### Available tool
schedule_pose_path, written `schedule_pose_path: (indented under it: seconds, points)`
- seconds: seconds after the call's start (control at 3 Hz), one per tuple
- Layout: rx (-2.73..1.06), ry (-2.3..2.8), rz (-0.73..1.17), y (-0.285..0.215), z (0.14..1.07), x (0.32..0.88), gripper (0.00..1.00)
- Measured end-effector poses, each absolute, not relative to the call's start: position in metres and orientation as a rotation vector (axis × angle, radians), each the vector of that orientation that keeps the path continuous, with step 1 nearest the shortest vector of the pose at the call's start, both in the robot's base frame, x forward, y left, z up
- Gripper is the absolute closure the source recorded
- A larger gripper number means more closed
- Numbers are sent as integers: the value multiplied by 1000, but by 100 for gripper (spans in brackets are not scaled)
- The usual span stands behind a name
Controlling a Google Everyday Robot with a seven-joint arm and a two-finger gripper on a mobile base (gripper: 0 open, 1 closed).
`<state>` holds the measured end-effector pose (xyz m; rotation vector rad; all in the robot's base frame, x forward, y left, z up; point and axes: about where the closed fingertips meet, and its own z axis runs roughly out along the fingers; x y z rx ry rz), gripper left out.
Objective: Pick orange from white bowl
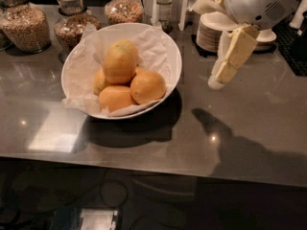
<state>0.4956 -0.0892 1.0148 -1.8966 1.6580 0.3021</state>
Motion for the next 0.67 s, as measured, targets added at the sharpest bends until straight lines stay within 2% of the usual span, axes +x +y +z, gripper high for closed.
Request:
schedule_pose_path:
  seconds: [0.33,0.67]
  points:
    - [-1897,1655,304,-89,1015,496,0]
    - [-1995,1689,204,-90,999,490,0]
